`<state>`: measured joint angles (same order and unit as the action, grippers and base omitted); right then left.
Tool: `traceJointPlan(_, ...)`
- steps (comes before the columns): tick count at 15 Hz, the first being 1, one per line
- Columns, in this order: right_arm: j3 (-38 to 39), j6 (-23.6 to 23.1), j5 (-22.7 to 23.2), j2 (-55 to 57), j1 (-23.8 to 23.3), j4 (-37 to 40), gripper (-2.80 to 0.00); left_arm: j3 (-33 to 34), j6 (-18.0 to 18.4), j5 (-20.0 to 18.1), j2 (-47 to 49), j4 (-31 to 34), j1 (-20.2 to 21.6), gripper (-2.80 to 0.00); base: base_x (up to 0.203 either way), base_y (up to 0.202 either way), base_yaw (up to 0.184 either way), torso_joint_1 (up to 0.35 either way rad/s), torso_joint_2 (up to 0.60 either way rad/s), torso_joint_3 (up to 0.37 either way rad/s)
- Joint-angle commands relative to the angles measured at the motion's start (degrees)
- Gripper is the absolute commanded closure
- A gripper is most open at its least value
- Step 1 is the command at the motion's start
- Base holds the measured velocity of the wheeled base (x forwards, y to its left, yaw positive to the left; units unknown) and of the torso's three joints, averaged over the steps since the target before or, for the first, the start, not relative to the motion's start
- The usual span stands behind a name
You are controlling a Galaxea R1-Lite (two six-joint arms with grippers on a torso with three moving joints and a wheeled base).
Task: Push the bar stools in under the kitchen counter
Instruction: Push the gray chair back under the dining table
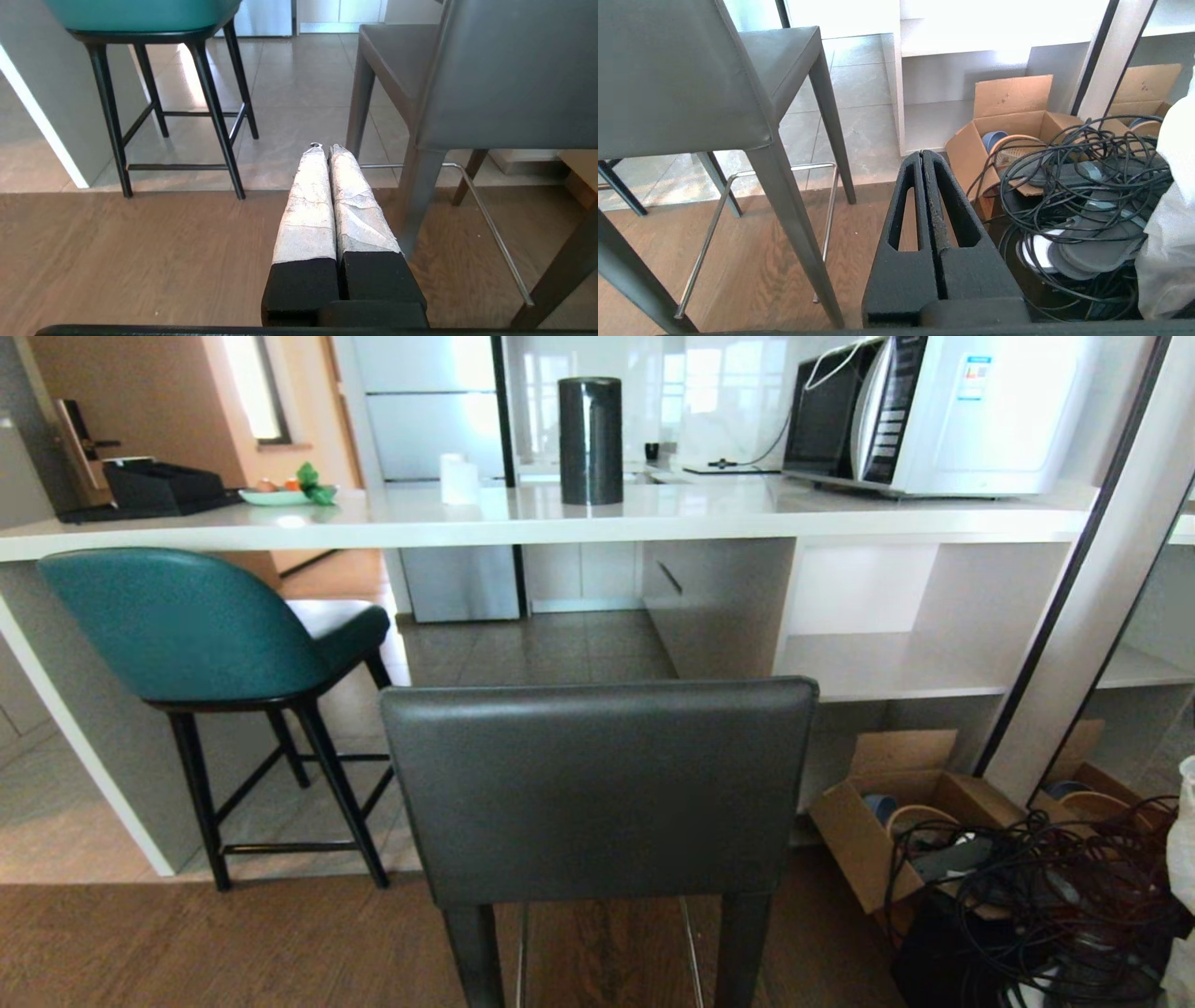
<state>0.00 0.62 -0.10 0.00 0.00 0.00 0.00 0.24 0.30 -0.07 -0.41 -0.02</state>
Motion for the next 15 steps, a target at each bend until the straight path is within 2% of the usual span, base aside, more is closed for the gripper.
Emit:
traceJointPlan(1, 0.26, -0.01, 0.01, 0.09, 0.0, 0.0, 0.0, 0.18, 0.11, -0.04, 0.07, -0.03, -0.06, 0.0, 0.0, 0.0, 0.0, 0.0, 0.0, 0.0)
traceJointPlan(15, 0.26, 0.17, 0.01, 0.09, 0.0, -0.02, 0.0, 0.13, 0.33, -0.22, 0.07, -0.03, 0.02, 0.0, 0.0, 0.0, 0.0, 0.0, 0.0, 0.0)
